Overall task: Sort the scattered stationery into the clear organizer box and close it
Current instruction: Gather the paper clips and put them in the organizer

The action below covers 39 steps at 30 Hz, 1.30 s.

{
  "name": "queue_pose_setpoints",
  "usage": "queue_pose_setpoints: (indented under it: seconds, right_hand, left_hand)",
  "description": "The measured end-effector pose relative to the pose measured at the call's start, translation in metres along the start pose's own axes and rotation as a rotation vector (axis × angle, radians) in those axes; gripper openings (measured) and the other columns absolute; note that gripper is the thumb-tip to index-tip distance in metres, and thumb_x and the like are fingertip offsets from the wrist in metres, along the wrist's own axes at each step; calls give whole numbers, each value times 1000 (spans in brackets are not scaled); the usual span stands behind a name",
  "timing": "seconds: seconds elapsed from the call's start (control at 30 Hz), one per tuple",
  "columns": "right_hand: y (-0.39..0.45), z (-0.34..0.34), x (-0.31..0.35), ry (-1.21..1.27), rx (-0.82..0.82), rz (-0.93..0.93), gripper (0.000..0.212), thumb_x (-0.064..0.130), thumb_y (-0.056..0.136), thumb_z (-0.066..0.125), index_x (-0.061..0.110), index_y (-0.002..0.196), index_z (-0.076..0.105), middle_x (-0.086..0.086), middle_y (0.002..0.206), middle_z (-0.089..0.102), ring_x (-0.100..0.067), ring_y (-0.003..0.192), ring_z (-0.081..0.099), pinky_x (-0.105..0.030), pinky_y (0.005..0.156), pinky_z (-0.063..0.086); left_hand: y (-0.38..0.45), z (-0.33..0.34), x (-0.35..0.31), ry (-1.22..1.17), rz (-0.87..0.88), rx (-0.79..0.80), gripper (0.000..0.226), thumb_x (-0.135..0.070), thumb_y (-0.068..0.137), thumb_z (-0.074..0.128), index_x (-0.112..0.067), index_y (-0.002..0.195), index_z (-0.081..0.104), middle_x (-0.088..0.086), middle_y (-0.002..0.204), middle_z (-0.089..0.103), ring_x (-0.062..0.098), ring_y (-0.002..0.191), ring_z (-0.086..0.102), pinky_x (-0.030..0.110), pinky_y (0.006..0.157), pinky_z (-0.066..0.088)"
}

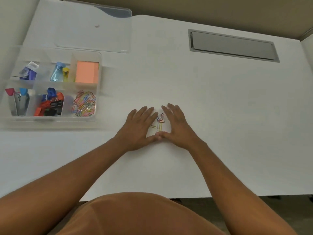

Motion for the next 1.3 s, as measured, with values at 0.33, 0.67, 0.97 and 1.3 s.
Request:
queue_pose_setpoints:
  seconds: [0.33,0.67,0.97,1.3]
  right_hand:
    - [-35,40,11,-305,-173,-361,45,2,86,75,4,129,64,-14,135,60,-30,127,56,-34,80,62]
    - [2,11,26,-303,-156,-402,47,-3,77,70,19,57,34,4,61,35,-19,63,36,-33,51,27]
    - [-9,-6,2,1506,-50,503,12,-9,85,72,-2,94,76,-13,93,78,-22,88,74,-22,80,59]
    - [16,-19,110,1604,185,342,11,-10,89,67,-4,95,73,-12,89,77,-21,87,75,-22,81,59]
  left_hand:
    - [-34,22,-49,82,-71,-275,36,-12,91,75,5,122,70,24,131,67,38,123,63,40,103,52]
    - [-5,8,-44,53,-235,-215,31,5,86,70,-13,66,55,5,66,52,21,64,40,38,46,45]
    - [-17,-26,-43,-837,-843,-480,17,-2,74,76,-17,81,76,-7,79,76,8,73,70,20,71,55]
    - [-65,-96,1,-1772,-926,-793,25,13,85,70,-11,82,69,7,84,73,19,83,73,27,81,61]
Point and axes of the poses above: each hand's wrist, its own y-axis towards the middle knuckle, its own z-axis out of the palm, x = y × z, the point moved 2 cm from there along y, towards the middle knuckle
